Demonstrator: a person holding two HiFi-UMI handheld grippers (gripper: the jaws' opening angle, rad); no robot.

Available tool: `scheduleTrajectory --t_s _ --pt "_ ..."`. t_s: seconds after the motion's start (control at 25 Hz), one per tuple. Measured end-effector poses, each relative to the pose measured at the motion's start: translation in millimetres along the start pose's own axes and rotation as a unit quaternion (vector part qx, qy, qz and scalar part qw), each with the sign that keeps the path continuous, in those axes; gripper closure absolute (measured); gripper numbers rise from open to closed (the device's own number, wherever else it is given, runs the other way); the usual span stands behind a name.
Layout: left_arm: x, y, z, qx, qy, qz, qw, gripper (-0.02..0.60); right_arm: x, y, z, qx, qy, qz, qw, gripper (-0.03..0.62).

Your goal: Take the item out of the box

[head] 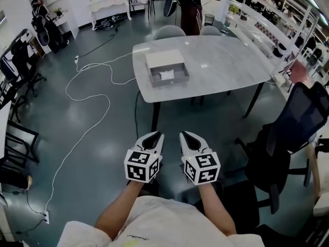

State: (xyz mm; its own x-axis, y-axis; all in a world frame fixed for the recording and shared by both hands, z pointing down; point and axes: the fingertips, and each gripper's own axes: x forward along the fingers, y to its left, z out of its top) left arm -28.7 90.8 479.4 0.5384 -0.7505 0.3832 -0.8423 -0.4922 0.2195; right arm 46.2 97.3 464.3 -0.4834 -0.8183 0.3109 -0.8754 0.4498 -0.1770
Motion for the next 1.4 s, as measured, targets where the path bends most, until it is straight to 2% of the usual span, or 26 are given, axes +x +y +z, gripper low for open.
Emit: scheduleTrajectory --t_s 0.6,1.16,1.4 --pt "81.8 120.3 54.5 -0.016 0.014 -0.018 0.9996 0.546 141.2 -14.8 38.2 0.003 0.027 -0.017 0.999 0.589" --pt "135.1 172.0 86.7 -0.003 0.028 -0.068 0.9973 0.546 203.9 -33.6 62.9 0.016 0.032 -0.065 0.997 0.589" --pt "156.2 183.2 93.7 0.028 0.041 -0.083 0.9953 0.546 222.8 -43.8 69.6 0.019 0.027 -0.072 0.997 0.589"
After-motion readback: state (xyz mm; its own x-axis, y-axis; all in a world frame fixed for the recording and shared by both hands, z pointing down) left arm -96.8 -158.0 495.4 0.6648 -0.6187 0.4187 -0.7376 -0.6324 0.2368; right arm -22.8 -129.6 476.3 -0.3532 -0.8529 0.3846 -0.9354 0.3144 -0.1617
